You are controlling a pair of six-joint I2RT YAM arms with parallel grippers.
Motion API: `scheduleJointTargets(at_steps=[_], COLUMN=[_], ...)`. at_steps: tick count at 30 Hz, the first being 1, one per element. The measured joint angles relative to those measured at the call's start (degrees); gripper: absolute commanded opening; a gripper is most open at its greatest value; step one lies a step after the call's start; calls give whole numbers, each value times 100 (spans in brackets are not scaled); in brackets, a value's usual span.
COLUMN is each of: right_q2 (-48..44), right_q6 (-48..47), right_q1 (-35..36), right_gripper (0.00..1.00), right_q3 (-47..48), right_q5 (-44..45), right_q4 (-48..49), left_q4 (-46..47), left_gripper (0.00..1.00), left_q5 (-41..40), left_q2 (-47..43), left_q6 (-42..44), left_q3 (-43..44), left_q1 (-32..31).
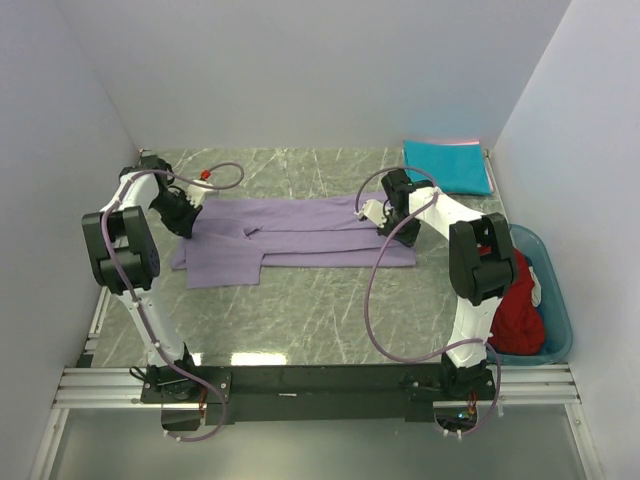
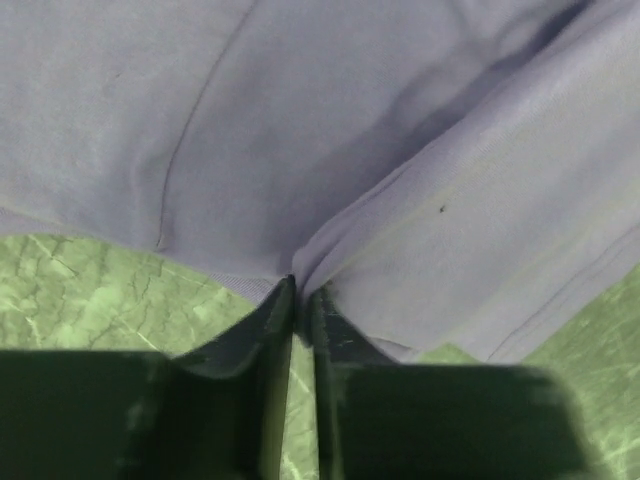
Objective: Fold and stack the t-shirts
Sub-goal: Fold the tshirt
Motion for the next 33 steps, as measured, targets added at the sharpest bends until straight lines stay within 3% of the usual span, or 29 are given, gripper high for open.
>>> scheduleJointTargets(at_steps=[1,2,3,10,15,19,27,33], right_q2=[2,9,26,13,-70,-70,83,450], right_q6=[42,109,201,1078,1969,2592,3165,3281], right_q1=[0,-9,-28,-522,-1012,-1296,-1399,-1449], right_gripper=[47,72,80,79,75,76,76,62], right_q3=[11,48,129,1088,1104,767,400,284], right_q5=[20,28,11,-754,-1593,-2063,-2319,-2409], right_q4=[-2,-24,-76,-608,-1036,-1117,-933,-726], left_q4=[7,20,13,-317,-450,-422,-81,192], left_gripper=[36,41,48,55,67,69,66,59], left_q5=[-7,-2,7,640,964,1104,1250,1261], left_q2=[24,39,50,-20,-404,-520,-520,-522], left_q6=[-48,-81,-166,-621,-890,-1086,-1408,-1600], left_q3=[26,57,116,509,-153,-785,-1510,-1639], left_q1=[2,7,26,656,1388,1700,1775,1777])
